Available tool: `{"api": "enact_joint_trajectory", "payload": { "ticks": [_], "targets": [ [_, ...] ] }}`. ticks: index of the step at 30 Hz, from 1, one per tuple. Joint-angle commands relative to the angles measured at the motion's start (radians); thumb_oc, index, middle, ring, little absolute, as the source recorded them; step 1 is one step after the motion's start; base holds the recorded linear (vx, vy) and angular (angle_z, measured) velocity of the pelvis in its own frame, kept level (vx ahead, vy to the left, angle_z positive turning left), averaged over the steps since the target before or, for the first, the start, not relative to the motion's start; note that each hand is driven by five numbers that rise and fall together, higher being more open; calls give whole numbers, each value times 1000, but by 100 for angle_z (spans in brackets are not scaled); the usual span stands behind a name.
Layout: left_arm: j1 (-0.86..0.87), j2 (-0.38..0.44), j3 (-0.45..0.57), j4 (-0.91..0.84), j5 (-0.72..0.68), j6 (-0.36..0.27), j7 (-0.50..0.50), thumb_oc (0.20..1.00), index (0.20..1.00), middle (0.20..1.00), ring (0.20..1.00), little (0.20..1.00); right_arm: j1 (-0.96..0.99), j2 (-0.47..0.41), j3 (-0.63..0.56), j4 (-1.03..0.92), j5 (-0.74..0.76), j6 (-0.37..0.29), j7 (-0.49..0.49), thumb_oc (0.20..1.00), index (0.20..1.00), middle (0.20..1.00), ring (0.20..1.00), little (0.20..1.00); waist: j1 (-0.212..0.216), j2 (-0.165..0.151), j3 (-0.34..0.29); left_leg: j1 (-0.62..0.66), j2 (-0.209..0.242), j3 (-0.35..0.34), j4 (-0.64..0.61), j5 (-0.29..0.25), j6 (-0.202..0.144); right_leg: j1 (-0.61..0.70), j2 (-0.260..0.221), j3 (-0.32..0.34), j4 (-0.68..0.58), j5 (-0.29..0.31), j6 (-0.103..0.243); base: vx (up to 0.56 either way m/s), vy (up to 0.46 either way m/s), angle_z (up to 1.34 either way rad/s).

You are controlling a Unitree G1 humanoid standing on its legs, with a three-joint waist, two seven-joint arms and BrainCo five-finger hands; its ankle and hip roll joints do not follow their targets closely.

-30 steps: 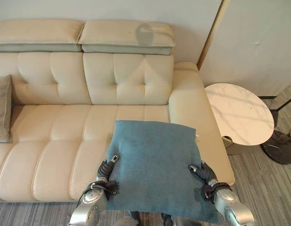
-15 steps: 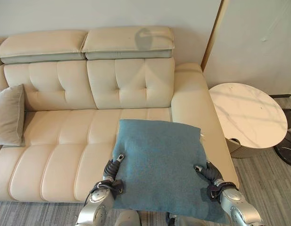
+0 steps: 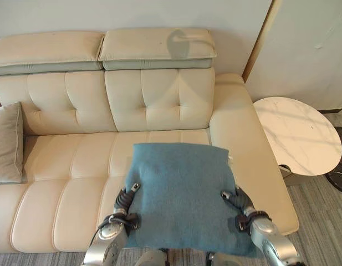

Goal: Pick up all the scattered cushions and arrange them neatly on the sofa.

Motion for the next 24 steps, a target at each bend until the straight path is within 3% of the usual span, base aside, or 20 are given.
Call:
{"api": "enact_joint_trajectory", "payload": {
  "ticks": [1,3,6,8,10,13,14,18,24],
  "targets": [
    [-366,20,-58,-100,94,-187,123,200,200,200,200,200,-379,8,27,-114,-22,-184,-131,200,200,200,200,200,16,-20,50,-97,4,8,34,-99,-16,-31,4,24,36,-178,22,-177,47,2],
    [-461,29,-73,-68,105,-202,161,200,200,200,200,200,-466,-2,34,-104,-29,-189,-164,200,200,200,200,200,18,-19,65,-150,6,8,66,-99,-18,-80,1,25,56,-172,20,-125,54,8],
    [-851,78,-134,79,121,-242,293,200,200,200,200,200,-828,-95,36,-6,-89,-194,-329,200,200,200,200,200,11,-8,120,-318,2,0,158,-89,-28,-223,-14,17,120,-158,15,-88,102,6],
    [-926,82,-152,122,119,-252,312,200,200,200,200,200,-904,-97,41,39,-89,-200,-351,200,200,200,200,200,11,-6,132,-353,1,-2,174,-88,-29,-254,-16,17,136,-158,16,-29,65,4],
    [-1178,140,-237,257,126,-257,362,200,200,200,200,200,-1140,-122,105,172,-78,-220,-428,200,200,200,200,200,15,1,172,-456,-3,-15,222,-87,-32,-351,-23,16,190,-160,21,-34,54,4],
    [-1326,182,-280,333,134,-261,379,200,200,200,200,200,-1281,-153,160,249,-81,-227,-459,200,200,200,200,200,18,6,190,-550,-6,-28,274,-92,-32,-439,-27,20,237,-168,21,7,47,4],
    [-1491,210,-349,439,145,-248,405,200,200,200,200,200,-1428,-170,223,363,-41,-251,-494,200,200,200,200,200,22,15,204,-637,-12,-35,313,-96,-31,-520,-38,25,276,-175,24,50,54,9],
    [-1769,245,-522,696,222,-187,440,200,200,200,200,200,-1674,-235,391,573,-19,-275,-527,200,200,200,200,200,26,17,208,-770,-20,-38,348,-95,-40,-648,-49,24,317,-179,32,76,47,11],
    [-2031,294,-745,933,356,-147,461,200,200,200,200,200,-1925,-320,610,747,-135,-274,-605,200,200,200,200,200,37,9,203,-924,-28,-33,364,-85,-37,-795,-65,15,324,-162,51,67,51,7]
  ]
}}
